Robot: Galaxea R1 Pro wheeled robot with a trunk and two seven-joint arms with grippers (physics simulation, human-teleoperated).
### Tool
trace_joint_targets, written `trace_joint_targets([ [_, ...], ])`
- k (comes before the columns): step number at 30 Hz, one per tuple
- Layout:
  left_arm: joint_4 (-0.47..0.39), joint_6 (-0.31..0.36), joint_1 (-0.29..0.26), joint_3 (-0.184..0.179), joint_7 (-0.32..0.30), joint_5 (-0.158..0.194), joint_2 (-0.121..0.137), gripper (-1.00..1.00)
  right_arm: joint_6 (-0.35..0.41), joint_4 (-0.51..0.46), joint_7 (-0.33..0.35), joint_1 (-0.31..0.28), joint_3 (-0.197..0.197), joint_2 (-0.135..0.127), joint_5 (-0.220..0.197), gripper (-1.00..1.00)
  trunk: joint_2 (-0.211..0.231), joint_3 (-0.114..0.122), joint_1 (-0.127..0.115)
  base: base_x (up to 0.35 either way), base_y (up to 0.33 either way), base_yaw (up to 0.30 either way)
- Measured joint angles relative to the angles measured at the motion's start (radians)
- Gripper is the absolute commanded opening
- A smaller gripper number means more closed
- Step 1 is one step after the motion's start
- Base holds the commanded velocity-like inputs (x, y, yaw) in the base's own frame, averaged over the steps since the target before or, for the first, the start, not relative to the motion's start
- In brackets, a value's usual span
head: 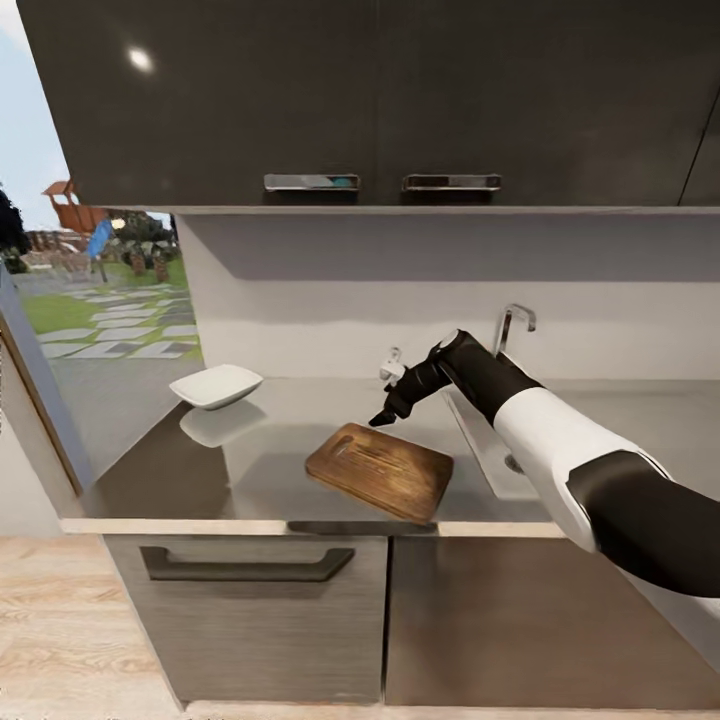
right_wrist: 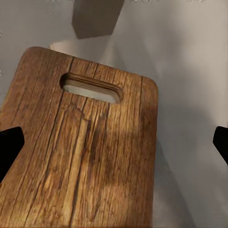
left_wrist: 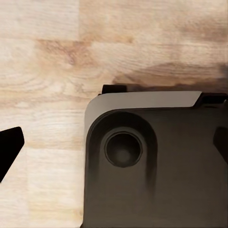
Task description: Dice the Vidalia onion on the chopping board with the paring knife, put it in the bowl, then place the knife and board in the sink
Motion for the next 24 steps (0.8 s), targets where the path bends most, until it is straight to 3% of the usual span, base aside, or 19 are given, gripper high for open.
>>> trace_joint_targets([
  [16,0.006,-0.001,0.000,-0.002,-0.001,-0.001,-0.001,1.00,-0.001,0.000,0.003,0.000,0.002,0.025,0.002,1.00,0.000,-0.018,0.000,0.001,-0.001,0.190],
  [24,0.007,-0.001,0.000,-0.002,-0.001,0.000,-0.002,1.00,-0.001,0.001,0.002,0.000,0.002,0.025,0.013,1.00,0.000,-0.028,0.000,0.057,-0.177,0.199],
])
